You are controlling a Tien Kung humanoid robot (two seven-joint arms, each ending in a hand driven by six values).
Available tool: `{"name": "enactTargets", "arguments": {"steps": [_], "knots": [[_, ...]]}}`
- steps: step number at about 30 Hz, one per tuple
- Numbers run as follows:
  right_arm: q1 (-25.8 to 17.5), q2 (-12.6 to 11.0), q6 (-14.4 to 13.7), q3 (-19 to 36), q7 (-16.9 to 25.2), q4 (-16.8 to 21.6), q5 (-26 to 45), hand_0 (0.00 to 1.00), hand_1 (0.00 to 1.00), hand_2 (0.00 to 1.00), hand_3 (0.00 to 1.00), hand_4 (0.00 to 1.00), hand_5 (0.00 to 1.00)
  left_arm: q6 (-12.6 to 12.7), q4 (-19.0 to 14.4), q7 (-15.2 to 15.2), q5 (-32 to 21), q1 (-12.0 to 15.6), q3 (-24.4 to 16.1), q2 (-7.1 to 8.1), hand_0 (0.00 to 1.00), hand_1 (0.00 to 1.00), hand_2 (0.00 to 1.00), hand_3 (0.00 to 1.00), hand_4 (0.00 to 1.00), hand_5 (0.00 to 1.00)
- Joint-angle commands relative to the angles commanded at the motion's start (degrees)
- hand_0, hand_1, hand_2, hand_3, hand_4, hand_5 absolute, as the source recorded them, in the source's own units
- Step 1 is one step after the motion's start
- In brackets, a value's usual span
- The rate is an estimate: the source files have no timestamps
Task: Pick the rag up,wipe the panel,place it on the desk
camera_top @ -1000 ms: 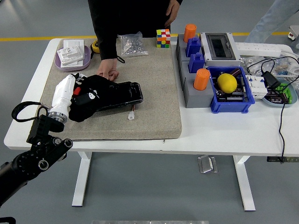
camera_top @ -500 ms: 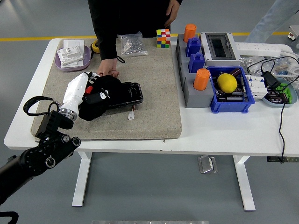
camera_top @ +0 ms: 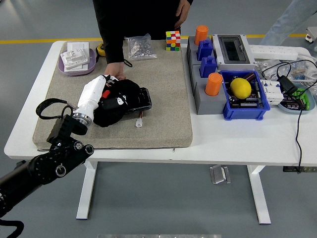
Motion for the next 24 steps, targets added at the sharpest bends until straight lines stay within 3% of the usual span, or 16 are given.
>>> {"name": "enactTargets", "arguments": {"steps": [24], "knots": [[0.44, -0.46, 0.21, -0.42, -0.32, 0.00, -0.15, 0.715, 0.657, 0.687, 0.586, 0.952, 0.579, -0.41, -1.80, 0.60, -1.03, -1.67, 6.81, -0.13, 0.236, 0.180, 0.485, 0.429, 0.237, 0.002]]}}
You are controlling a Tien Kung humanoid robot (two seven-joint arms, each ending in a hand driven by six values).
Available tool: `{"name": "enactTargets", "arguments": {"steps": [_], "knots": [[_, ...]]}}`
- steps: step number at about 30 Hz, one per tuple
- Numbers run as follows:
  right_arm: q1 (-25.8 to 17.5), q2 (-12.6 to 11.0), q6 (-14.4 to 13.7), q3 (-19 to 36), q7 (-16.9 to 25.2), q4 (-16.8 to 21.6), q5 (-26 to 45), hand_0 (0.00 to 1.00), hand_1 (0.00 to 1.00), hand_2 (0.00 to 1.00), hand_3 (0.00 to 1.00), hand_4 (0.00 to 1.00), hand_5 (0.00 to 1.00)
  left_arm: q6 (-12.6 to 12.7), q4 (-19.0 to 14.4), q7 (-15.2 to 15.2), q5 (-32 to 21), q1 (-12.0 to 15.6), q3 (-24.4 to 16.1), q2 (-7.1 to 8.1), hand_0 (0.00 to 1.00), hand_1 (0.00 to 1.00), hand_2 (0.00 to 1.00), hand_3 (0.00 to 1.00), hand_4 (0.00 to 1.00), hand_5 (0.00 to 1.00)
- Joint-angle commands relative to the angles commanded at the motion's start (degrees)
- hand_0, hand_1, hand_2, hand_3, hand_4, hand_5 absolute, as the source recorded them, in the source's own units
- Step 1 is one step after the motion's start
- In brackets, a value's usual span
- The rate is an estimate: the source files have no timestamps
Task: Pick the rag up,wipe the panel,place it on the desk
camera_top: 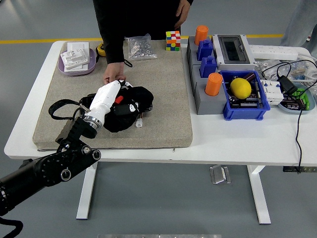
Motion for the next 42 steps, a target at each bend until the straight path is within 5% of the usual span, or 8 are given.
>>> {"name": "enactTargets", "arguments": {"steps": [16, 42], "knots": [[-0.35, 0.08, 0.04, 0.73, -0.11, 0.00, -0.29, 0.715, 0.657, 0.687, 0.587, 0.952, 0.578, 0.40, 1.05, 0.47, 0.53, 0.17, -1.40, -0.44, 0.231, 0.180, 0.487, 0.431, 0.239, 0.002], [-1.01, 0.59, -0.03, 2.22, 0.22, 0.00, -1.21, 0.715, 0.658, 0.687, 0.587, 0.953, 0.579, 1.99, 2.90, 0.75, 2.58, 2.47, -4.58, 2.03, 0.226, 0.178, 0.486, 0.430, 0.246, 0.002]]}}
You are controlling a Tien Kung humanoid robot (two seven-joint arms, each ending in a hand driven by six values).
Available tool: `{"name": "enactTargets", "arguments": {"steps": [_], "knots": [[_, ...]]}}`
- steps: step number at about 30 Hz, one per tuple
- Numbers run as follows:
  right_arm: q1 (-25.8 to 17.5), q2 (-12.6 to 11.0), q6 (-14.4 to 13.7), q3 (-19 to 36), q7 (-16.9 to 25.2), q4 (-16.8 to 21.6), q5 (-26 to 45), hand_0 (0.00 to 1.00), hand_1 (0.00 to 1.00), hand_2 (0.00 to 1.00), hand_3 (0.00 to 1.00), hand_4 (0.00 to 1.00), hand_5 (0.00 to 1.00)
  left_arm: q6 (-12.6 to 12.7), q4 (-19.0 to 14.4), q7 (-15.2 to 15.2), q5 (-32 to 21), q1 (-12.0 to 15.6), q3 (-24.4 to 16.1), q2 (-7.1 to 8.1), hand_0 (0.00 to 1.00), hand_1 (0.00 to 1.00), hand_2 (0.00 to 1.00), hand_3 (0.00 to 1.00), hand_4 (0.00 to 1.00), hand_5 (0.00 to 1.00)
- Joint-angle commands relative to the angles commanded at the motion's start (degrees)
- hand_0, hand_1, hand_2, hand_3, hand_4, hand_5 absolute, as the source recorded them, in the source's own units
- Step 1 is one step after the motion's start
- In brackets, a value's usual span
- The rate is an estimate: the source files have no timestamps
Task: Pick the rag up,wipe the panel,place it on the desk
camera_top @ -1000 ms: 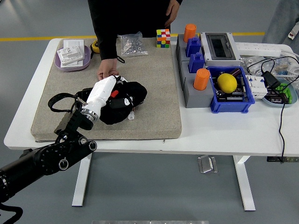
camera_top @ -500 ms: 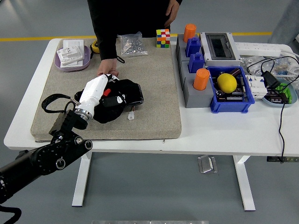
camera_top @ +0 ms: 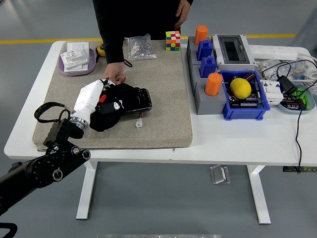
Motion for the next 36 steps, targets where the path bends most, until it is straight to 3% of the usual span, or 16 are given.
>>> {"name": "enactTargets", "arguments": {"steps": [18, 36], "knots": [[-0.57, 0.27, -0.08, 1.91, -0.29, 0.00, -1.18, 0.716, 0.658, 0.687, 0.587, 0.955, 0.580, 1.06, 2.29, -1.48, 0.72, 2.45, -5.98, 1.90, 0.226, 0.178, 0.487, 0.432, 0.241, 0.002], [-0.89, 0.57, -0.19, 3.10, -0.31, 0.00, -1.86, 0.717, 0.658, 0.688, 0.588, 0.955, 0.579, 1.44, 2.96, -2.18, 1.44, 3.83, -8.13, 4.15, 0.221, 0.177, 0.486, 0.432, 0.238, 0.002]]}}
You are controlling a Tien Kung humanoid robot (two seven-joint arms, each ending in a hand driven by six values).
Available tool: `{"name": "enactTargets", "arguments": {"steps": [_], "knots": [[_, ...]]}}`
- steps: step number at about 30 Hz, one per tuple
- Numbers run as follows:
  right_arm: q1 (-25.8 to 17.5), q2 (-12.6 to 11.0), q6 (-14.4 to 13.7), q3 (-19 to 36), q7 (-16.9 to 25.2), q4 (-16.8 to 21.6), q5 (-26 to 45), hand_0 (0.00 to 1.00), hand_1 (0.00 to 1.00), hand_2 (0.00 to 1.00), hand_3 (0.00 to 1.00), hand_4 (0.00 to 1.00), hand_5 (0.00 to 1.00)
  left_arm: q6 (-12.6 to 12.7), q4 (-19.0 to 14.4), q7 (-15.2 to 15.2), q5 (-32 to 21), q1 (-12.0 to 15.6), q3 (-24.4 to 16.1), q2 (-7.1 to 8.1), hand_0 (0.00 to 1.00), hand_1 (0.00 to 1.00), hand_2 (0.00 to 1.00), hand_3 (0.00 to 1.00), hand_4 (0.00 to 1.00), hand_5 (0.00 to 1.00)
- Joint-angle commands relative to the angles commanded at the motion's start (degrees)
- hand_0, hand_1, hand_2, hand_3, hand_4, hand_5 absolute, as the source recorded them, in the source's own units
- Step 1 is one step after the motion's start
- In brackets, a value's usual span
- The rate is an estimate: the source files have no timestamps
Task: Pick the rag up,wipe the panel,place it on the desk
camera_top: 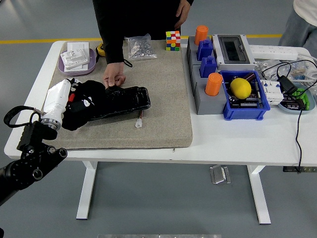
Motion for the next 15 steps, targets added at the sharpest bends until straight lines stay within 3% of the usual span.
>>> {"name": "enactTargets", "arguments": {"steps": [15], "knots": [[-0.14, 0.04, 0.08, 1.54, -0.53, 0.00, -1.19, 0.719, 0.658, 0.688, 0.587, 0.957, 0.577, 0.11, 0.16, -0.01, 0.48, 0.83, -1.40, 1.00, 0.222, 0.174, 0.486, 0.429, 0.236, 0.002]]}}
